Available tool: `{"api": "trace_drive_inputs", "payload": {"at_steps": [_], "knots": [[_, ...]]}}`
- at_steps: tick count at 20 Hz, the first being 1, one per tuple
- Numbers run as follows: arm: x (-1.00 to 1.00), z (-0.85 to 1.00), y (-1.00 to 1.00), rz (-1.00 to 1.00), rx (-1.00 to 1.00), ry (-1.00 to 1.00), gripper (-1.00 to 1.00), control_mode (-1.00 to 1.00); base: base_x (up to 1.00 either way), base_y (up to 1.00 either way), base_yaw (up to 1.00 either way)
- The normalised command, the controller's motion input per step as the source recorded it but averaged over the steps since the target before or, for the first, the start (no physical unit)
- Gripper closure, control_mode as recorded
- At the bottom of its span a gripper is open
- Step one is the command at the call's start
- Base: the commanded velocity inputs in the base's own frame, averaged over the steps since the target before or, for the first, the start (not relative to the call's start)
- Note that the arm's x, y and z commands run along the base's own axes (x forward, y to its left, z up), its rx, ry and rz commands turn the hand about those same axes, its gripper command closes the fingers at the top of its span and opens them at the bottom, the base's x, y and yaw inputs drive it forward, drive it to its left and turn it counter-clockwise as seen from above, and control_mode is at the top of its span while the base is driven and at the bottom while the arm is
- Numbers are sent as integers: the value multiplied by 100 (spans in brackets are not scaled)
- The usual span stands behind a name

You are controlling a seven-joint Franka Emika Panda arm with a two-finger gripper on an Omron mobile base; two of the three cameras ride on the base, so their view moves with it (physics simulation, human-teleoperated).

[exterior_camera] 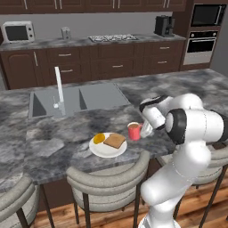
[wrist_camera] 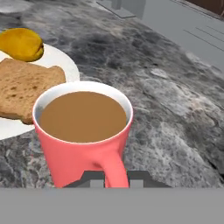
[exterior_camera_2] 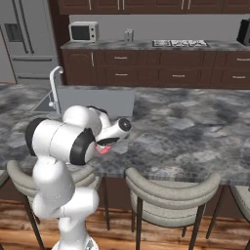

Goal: Pick up the brewed coffee from the coffee machine and place it next to the breakfast plate on the dining counter.

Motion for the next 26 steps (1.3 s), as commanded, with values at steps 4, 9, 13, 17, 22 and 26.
{"api": "trace_drive_inputs", "payload": {"at_steps": [4, 9, 13, 17, 22, 26], "knots": [[43, -60, 0, 17, 0, 0, -100, -100, 0, 0, 0], [7, -23, 6, 18, 0, 0, -100, -100, 0, 0, 0], [-17, 61, -1, 8, 0, -9, -100, -100, 0, 0, 0], [-56, 100, -3, 5, -1, -7, -100, -100, 0, 0, 0], [-97, 100, 0, 8, -4, -3, -100, -100, 0, 0, 0], [-100, 100, 0, 7, -5, -16, -100, -100, 0, 0, 0]]}}
